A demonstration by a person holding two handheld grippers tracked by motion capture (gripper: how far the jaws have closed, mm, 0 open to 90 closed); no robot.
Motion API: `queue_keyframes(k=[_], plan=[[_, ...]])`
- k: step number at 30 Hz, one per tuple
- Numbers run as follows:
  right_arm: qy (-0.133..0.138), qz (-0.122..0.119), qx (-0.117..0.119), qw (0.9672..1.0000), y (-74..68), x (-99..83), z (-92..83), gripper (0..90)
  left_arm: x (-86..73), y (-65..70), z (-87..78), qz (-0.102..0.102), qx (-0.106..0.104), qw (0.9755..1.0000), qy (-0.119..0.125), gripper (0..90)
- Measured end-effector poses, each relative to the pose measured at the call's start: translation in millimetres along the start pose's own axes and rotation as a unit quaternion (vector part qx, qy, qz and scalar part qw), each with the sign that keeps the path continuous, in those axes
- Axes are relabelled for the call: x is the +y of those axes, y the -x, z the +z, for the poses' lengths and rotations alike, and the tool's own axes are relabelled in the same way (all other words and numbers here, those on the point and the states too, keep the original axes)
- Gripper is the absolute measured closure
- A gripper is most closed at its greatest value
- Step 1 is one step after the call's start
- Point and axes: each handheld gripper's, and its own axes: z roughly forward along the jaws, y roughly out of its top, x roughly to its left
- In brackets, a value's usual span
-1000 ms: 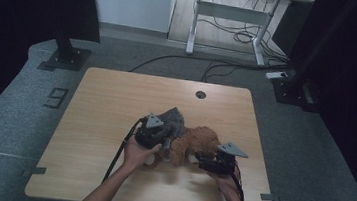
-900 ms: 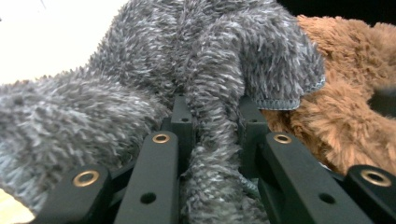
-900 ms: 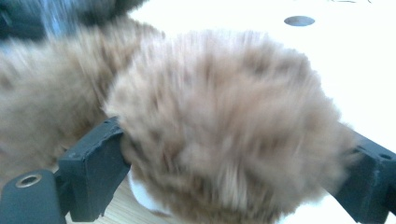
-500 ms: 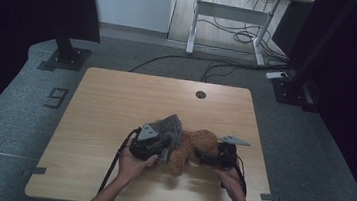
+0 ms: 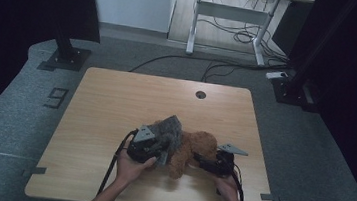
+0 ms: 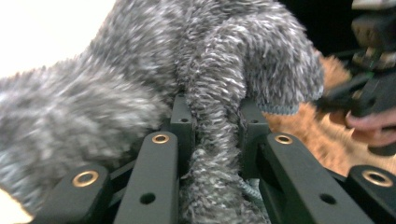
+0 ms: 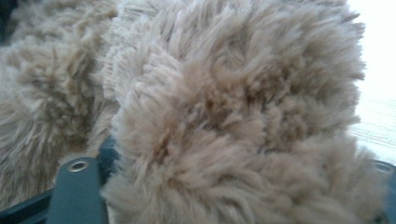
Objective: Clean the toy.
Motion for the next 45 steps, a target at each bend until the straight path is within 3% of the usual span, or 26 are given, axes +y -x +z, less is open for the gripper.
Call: queue_keyframes(k=[2, 4, 7, 9, 13, 14, 17, 19, 21, 27, 33, 37, 40, 43, 45], plan=[[0.015, -0.002, -0.001, 0.9999, -0.4, -4.2, -0.3, 30.4, 13.6, 6.0, 1.0, 0.002, -0.009, 0.9999, 0.006, 72.9], [0.024, -0.005, 0.000, 0.9997, -0.9, -7.0, -0.2, 31.0, 31.4, 20.1, 9.0, 0.014, -0.023, 0.9996, 0.013, 72.9], [0.024, -0.017, -0.005, 0.9996, -3.0, -7.4, -2.1, 31.5, 49.3, 41.2, 29.2, 0.030, -0.040, 0.9987, 0.005, 72.8], [0.027, -0.025, -0.007, 0.9993, -3.4, -9.1, -3.2, 31.8, 57.1, 54.6, 52.1, 0.035, -0.049, 0.9981, -0.012, 72.7], [0.031, -0.036, -0.011, 0.9988, -5.2, -11.0, -5.9, 33.1, 49.6, 64.9, 89.6, 0.037, -0.036, 0.9968, -0.060, 72.7], [0.032, -0.039, -0.013, 0.9986, -5.4, -11.3, -6.2, 33.6, 43.7, 63.8, 93.8, 0.038, -0.033, 0.9969, -0.060, 72.7], [0.034, -0.039, -0.020, 0.9984, -4.7, -13.4, -6.2, 35.0, 33.3, 52.4, 88.1, 0.016, -0.035, 0.9982, -0.045, 73.0], [0.037, -0.041, -0.024, 0.9982, -5.1, -13.4, -6.1, 35.5, 29.2, 43.5, 78.6, 0.018, -0.021, 0.9986, -0.044, 73.3], [0.038, -0.044, -0.027, 0.9980, -7.0, -13.3, -5.8, 35.6, 23.5, 28.4, 63.6, 0.001, -0.024, 0.9990, -0.038, 73.5], [0.040, -0.046, -0.031, 0.9977, -9.0, -13.2, -5.1, 35.6, 11.9, -1.8, 20.7, -0.009, 0.003, 0.9997, -0.021, 73.6], [0.041, -0.047, -0.032, 0.9976, -9.6, -13.3, -5.1, 35.6, -5.3, -23.8, -5.6, -0.021, 0.028, 0.9993, -0.015, 73.7], [0.040, -0.044, -0.030, 0.9978, -8.7, -13.3, -5.3, 35.7, -17.9, -42.9, -15.7, -0.044, 0.050, 0.9975, -0.026, 73.5], [0.039, -0.041, -0.026, 0.9980, -7.0, -13.7, -5.7, 35.7, -33.0, -61.0, -17.6, -0.072, 0.058, 0.9942, -0.055, 73.3], [0.040, -0.042, -0.024, 0.9980, -6.1, -14.4, -6.1, 36.1, -52.6, -74.4, -12.6, -0.110, 0.041, 0.9902, -0.075, 73.2], [0.042, -0.044, -0.023, 0.9979, -6.8, -14.8, -6.0, 37.2, -59.4, -76.1, -8.9, -0.127, 0.022, 0.9895, -0.066, 73.3]])
